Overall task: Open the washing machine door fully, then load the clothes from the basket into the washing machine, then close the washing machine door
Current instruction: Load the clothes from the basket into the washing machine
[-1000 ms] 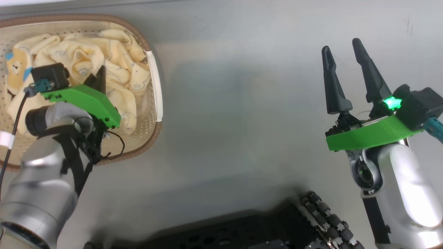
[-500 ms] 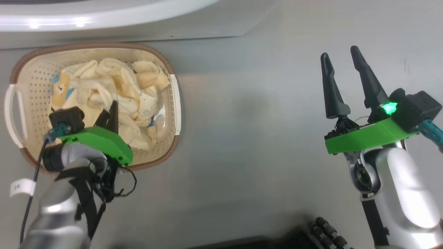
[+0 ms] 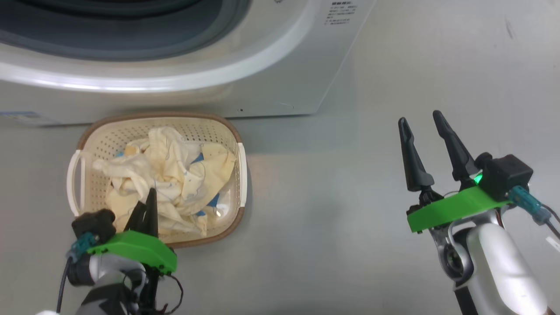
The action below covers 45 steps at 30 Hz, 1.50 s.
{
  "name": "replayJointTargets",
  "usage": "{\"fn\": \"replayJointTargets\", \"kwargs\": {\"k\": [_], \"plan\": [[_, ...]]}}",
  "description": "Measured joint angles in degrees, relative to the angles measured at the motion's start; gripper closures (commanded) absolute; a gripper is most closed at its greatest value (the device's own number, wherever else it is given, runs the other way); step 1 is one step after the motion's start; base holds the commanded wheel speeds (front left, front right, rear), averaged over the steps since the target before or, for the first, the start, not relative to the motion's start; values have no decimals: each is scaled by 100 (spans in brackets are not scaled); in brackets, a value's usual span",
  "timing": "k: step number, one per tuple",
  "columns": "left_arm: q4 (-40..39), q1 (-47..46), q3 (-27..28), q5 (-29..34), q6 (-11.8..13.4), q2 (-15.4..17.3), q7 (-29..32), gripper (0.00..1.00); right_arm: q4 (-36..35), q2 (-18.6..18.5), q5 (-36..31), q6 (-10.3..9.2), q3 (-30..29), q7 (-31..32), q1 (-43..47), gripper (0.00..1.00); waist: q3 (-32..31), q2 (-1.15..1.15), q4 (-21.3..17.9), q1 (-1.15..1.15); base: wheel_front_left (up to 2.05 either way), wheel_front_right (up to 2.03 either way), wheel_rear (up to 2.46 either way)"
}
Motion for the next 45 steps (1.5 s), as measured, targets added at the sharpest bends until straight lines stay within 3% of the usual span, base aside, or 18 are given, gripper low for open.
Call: {"fn": "replayJointTargets", "kwargs": {"k": [11,21,45], "plan": [[-936,1287,769,636,-2,-287,0,100,148,0,-5,0,-7,0,622,0,-1142,0,87,0,0,0,0],[-1633,2159,1120,924,-3,-400,0,100,207,1,-4,0,-27,0,1128,0,-1934,0,81,0,0,0,0],[-2691,3139,1534,1225,-3,-504,0,100,199,4,3,0,-135,0,1616,0,-2644,0,44,0,0,0,0]]}}
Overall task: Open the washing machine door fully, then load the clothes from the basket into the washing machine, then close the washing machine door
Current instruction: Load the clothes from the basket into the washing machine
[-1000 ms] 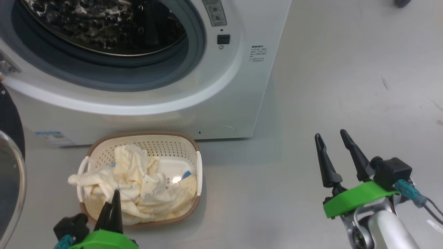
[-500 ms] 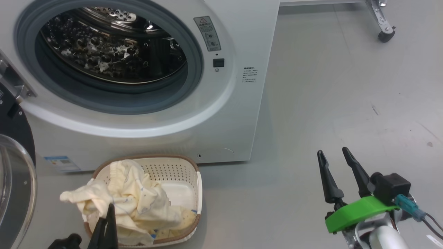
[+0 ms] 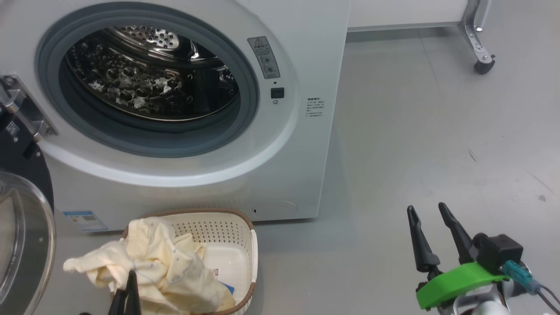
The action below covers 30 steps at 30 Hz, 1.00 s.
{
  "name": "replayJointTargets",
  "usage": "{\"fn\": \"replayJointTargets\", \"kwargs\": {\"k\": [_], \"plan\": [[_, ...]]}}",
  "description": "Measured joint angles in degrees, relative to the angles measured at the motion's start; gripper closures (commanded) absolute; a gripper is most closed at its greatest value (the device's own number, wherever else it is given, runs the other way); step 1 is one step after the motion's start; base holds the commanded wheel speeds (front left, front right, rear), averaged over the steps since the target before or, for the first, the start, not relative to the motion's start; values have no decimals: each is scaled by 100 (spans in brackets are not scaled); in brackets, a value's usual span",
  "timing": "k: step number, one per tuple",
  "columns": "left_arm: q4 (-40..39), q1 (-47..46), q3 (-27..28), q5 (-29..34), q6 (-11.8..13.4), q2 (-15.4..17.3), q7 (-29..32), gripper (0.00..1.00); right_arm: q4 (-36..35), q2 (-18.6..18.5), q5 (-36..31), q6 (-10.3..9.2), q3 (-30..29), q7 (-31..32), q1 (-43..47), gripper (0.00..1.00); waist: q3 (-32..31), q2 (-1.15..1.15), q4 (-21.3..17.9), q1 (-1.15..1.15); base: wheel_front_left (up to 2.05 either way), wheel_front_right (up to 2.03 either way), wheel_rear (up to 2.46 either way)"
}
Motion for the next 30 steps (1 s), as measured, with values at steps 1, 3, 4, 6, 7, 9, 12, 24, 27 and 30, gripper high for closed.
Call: {"fn": "replayJointTargets", "kwargs": {"k": [1,3,4,6,7,9,12,24,27,30], "plan": [[-23,43,11,0,0,-3,0,100,-1,0,0,0,-21,0,32,0,-28,0,5,0,0,0,0],[-47,111,24,1,0,-4,0,100,0,1,0,0,-51,0,103,0,-69,0,14,0,0,0,0],[-62,135,25,14,0,-4,0,100,0,1,0,0,-59,0,123,0,-87,0,18,0,0,0,0],[-127,173,27,51,0,-7,0,100,-1,1,0,0,-65,0,144,0,-105,0,19,0,0,0,0],[-163,184,31,52,0,-8,0,100,-1,2,0,0,-66,0,153,0,-107,0,16,0,0,0,0],[-193,186,33,52,0,-8,0,100,-1,2,0,0,-70,0,163,0,-107,0,14,0,0,0,0],[-243,186,33,73,0,-10,0,100,-1,2,-1,0,-75,0,195,0,-105,0,12,0,0,0,0],[-499,220,16,200,0,-12,0,100,4,3,-1,0,-73,0,195,0,-106,0,-9,0,0,0,0],[-561,247,3,201,0,-12,0,100,4,3,0,0,-69,0,195,0,-92,0,-19,0,0,0,0],[-606,255,-36,263,0,-11,0,100,4,3,0,0,-60,0,195,0,-75,0,-31,0,0,0,0]]}}
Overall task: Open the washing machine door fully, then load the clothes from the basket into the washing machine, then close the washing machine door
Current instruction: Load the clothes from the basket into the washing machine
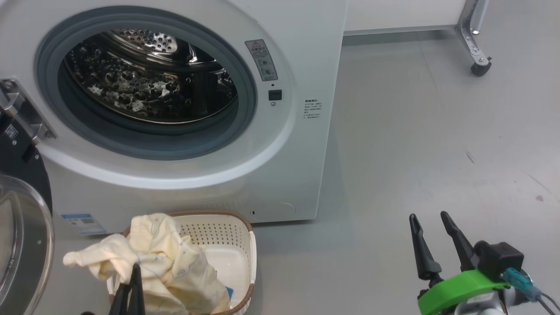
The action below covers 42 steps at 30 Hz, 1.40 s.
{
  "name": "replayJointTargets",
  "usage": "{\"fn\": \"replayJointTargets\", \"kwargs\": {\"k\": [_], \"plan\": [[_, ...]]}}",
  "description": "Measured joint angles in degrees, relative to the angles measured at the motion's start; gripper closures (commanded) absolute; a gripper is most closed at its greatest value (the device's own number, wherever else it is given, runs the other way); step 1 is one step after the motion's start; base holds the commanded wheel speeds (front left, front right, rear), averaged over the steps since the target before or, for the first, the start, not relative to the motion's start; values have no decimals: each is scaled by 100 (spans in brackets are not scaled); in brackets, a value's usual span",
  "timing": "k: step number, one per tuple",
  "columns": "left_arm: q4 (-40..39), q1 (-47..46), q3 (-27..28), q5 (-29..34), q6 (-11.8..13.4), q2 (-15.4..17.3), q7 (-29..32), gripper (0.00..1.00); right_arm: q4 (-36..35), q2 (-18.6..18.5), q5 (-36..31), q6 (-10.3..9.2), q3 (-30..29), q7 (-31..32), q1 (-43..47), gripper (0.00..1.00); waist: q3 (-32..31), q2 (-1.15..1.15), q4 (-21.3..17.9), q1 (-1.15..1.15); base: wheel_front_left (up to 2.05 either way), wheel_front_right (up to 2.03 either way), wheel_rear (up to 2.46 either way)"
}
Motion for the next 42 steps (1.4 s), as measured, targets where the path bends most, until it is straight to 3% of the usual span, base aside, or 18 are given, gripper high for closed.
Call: {"fn": "replayJointTargets", "kwargs": {"k": [7,24,31,42], "plan": [[-74,-113,-183,30,0,85,0,100,-14,1,51,0,33,0,-6,0,149,0,-30,0,0,0,0],[287,-2178,-631,-104,-9,699,419,100,-40,0,375,0,252,0,-455,0,779,0,-256,1,0,0,0],[899,-3289,-617,-225,-22,900,573,100,-58,0,455,0,331,0,-736,0,1215,0,-383,1,0,0,0],[2636,-5176,-546,-155,31,971,447,100,-12,-1,471,0,695,0,-1192,0,1894,0,-577,1,0,0,0]]}}
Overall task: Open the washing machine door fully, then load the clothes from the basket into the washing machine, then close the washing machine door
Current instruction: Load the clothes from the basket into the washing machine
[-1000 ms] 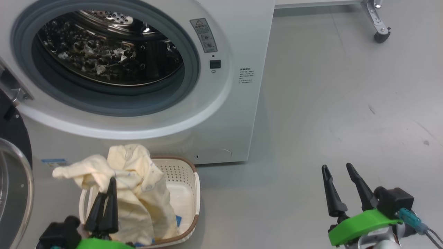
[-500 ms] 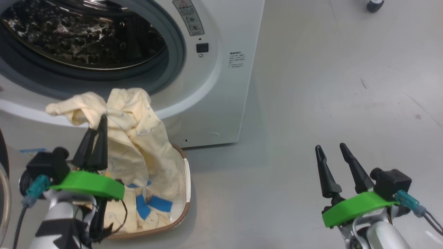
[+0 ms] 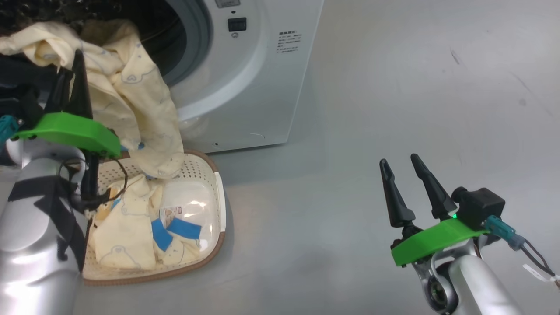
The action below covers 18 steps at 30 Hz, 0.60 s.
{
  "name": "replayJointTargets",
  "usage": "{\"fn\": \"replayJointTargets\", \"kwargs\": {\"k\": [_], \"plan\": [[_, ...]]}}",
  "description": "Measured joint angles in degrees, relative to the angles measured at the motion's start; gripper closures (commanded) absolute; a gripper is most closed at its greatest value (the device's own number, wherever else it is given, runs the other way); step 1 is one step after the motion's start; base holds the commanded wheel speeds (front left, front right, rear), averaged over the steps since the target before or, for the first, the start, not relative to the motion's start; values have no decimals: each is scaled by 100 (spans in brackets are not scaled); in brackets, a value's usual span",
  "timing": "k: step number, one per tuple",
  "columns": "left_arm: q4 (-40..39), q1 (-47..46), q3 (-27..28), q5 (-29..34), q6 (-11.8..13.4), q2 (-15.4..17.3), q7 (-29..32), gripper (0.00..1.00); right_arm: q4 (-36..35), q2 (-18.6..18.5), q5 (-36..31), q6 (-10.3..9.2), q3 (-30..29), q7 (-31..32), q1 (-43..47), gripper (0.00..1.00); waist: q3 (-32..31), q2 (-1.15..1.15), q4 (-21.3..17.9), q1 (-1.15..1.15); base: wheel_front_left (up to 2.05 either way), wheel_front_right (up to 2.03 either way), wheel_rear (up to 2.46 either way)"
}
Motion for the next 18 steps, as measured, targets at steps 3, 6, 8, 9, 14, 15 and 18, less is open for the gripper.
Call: {"fn": "replayJointTargets", "kwargs": {"k": [3,6,8,9,14,15,18], "plan": [[476,-305,0,9,3,9,-85,100,1,0,40,0,121,0,-41,0,111,0,-87,-1,0,0,0],[769,-522,0,10,3,18,-145,100,13,-1,40,0,191,0,-64,0,190,0,-147,0,0,0,0],[1043,-770,-11,47,2,32,-175,100,31,-1,40,0,266,0,-113,0,279,0,-198,-1,0,0,0],[1162,-901,-9,53,1,43,-212,100,34,-1,40,0,291,0,-143,0,324,0,-224,-1,0,0,0],[1764,-1699,-21,129,-3,140,-325,100,41,-1,40,0,410,0,-276,0,614,0,-361,0,0,0,0],[1855,-1811,-33,153,-3,157,-339,100,41,-1,40,0,421,0,-288,0,660,0,-386,0,0,0,0],[2101,-2083,-46,187,-4,207,-381,100,42,-2,40,0,463,0,-335,0,781,0,-457,0,0,0,0]]}}
